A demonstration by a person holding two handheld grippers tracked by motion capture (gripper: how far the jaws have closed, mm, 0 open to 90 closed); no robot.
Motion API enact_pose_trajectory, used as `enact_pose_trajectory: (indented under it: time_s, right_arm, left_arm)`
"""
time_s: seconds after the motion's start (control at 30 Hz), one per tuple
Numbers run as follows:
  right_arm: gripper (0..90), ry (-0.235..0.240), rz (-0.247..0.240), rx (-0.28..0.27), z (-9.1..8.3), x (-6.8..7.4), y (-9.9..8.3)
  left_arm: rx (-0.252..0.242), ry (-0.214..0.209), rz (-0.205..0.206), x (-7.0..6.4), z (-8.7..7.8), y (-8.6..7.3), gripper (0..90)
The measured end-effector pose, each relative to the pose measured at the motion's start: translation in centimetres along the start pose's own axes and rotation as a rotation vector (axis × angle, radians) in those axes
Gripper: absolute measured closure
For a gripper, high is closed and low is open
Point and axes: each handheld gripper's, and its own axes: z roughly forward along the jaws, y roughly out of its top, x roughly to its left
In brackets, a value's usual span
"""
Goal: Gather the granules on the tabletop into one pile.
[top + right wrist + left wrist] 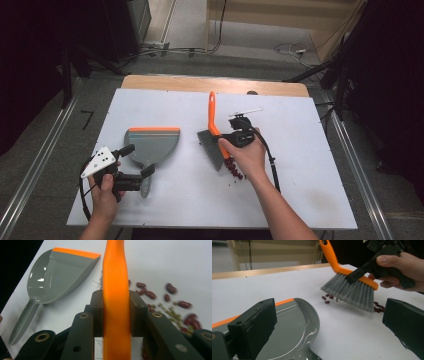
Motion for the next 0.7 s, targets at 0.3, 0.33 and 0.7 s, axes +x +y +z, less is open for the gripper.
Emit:
enact_pose_trajectory:
  time_s: [0.3,0.33,0.7]
  right_arm:
    - [68.8,-0.037,0.031,0.029,4.1,0.3,1.5]
    - [68.7,-0.048,0.042,0.033,4.2,0.1,1.5]
    - [68.0,-0.117,0.106,0.023,2.5,-2.8,1.0]
  left_arm:
    - [0.003,0.003,-0.009,0.2,-0.1,-0.1,0.0]
    - [0.003,0.002,-0.009,0.2,-0.1,-0.1,0.0]
    - [0.009,0.008,-0.013,0.1,0.0,-0.1,0.0]
